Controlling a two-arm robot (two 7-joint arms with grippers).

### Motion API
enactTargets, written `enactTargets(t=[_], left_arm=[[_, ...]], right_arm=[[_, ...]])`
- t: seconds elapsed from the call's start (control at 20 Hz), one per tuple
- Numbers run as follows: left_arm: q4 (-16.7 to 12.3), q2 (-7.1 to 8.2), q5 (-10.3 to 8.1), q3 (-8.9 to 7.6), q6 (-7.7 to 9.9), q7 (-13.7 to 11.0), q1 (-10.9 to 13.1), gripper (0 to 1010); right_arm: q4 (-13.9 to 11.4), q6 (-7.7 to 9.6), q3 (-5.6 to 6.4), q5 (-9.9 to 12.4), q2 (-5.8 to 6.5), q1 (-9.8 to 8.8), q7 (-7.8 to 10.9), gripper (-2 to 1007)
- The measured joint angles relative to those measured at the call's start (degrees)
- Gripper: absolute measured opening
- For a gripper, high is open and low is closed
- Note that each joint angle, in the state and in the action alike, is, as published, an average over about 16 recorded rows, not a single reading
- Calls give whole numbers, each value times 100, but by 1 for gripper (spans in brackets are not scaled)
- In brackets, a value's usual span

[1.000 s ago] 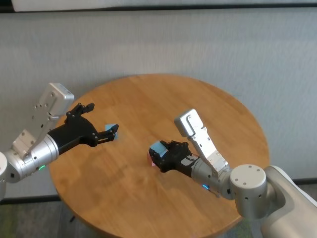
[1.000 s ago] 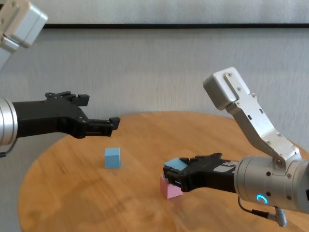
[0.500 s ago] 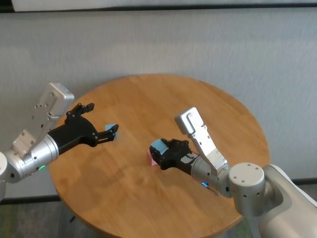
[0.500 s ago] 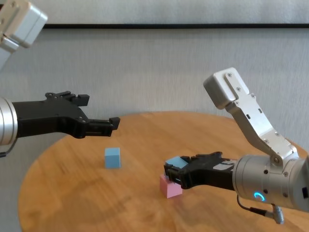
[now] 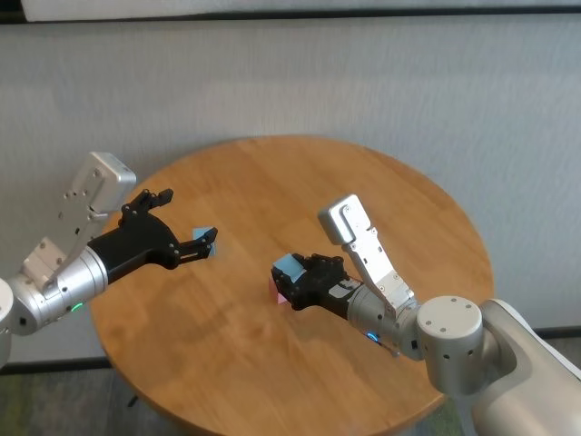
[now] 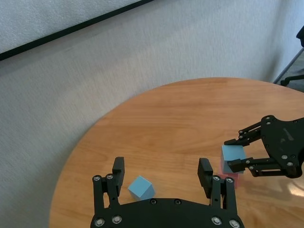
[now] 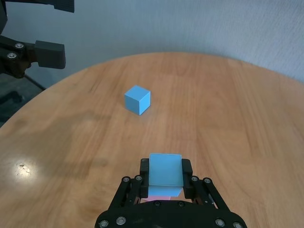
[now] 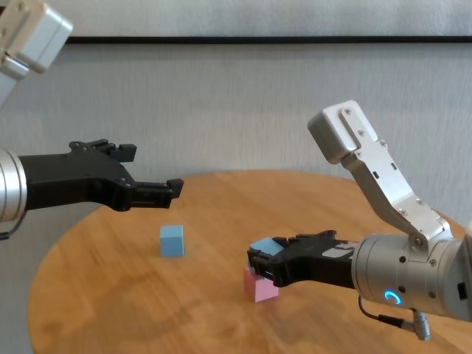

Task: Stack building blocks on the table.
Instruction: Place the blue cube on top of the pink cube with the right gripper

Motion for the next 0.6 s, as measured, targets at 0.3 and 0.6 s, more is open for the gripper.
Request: enactTargets(t=[0.3,0.6], left_arm=[[0,0,0,0,0,0,0,1001],[0,0,0,0,0,0,0,1001]], right_arm=[[32,25,-12,-11,-18,19,4,366],[49,73,-15,-14,-46,35,-5,366]])
